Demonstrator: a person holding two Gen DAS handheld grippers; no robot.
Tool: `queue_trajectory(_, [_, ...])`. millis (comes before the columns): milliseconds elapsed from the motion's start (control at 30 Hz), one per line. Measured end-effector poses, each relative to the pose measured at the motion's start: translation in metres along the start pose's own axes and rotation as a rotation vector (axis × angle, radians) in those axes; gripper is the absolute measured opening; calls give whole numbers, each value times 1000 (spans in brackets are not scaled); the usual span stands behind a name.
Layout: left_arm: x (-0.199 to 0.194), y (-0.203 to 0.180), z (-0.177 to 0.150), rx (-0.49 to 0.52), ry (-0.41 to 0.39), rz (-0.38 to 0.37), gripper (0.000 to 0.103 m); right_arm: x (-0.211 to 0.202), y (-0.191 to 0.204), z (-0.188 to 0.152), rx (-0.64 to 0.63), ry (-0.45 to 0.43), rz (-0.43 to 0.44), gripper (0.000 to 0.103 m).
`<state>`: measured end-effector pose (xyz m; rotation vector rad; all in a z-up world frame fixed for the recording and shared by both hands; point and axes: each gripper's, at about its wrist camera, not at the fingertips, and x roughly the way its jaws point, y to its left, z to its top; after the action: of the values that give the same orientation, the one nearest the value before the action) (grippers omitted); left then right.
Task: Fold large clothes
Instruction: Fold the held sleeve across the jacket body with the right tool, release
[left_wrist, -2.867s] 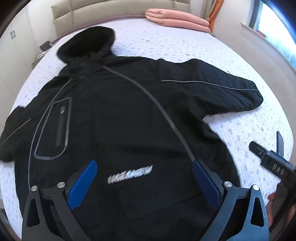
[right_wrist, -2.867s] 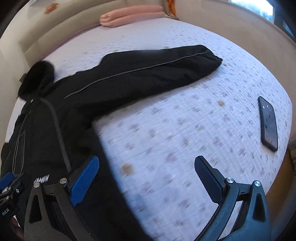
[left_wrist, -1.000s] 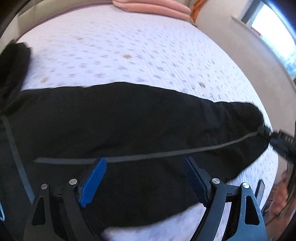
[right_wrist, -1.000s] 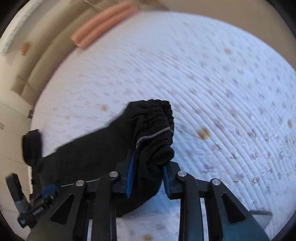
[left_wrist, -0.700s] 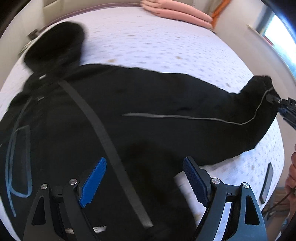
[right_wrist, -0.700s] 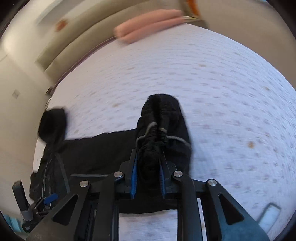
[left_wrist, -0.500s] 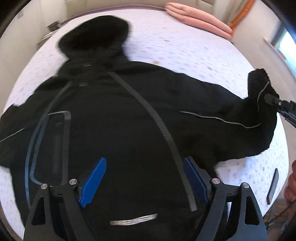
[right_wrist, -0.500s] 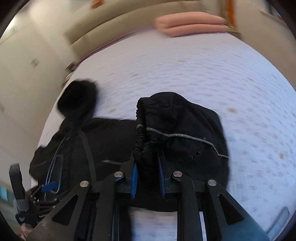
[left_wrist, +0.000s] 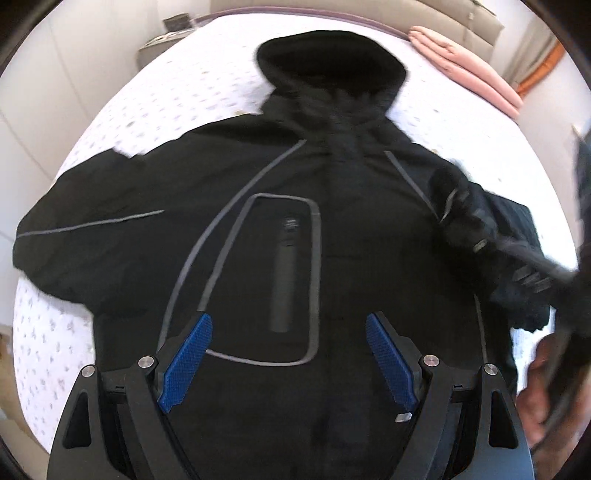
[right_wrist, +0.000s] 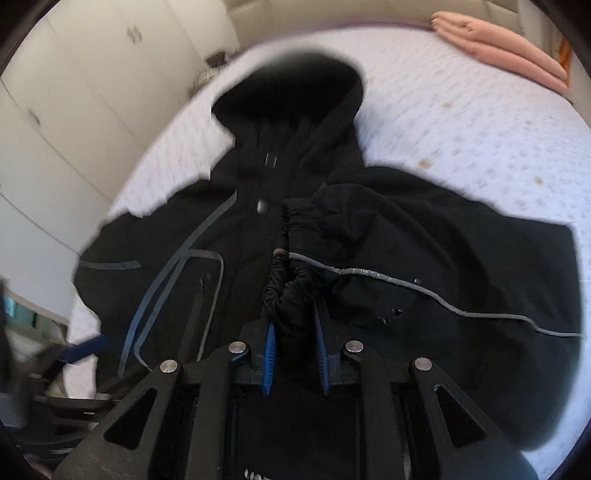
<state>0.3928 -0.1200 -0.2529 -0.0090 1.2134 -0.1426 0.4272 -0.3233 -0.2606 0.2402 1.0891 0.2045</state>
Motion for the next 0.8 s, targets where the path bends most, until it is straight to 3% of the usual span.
queue_trajectory(167, [13, 23, 3, -18, 29, -10, 86, 66, 5, -18, 11, 163, -62, 32])
queue_trajectory(200, [14, 25, 3, -19, 34, -16, 86, 68, 7, -20, -4, 154, -75, 37])
queue_trajectory(233, [14, 27, 3, -19, 36, -21, 86, 67, 10, -20, -18, 155, -72, 48])
queue_trajectory(300, [16, 27, 7, -17, 37, -32, 86, 62, 15, -17, -22, 169, -47, 57])
queue_trajectory(467, [13, 14, 26, 25, -4, -71, 86, -6, 19, -10, -11, 92, 10, 58])
queue_trajectory(600, [21, -11, 47, 64, -1, -193, 86, -70, -21, -8, 75, -39, -110, 58])
queue_trajectory(700, [40, -31, 59, 73, 38, -301, 86, -71, -64, -13, 156, -43, -269, 57])
queue_trajectory(800, [61, -48, 67, 68, 65, -379, 86, -35, -97, -26, 225, 31, -303, 40])
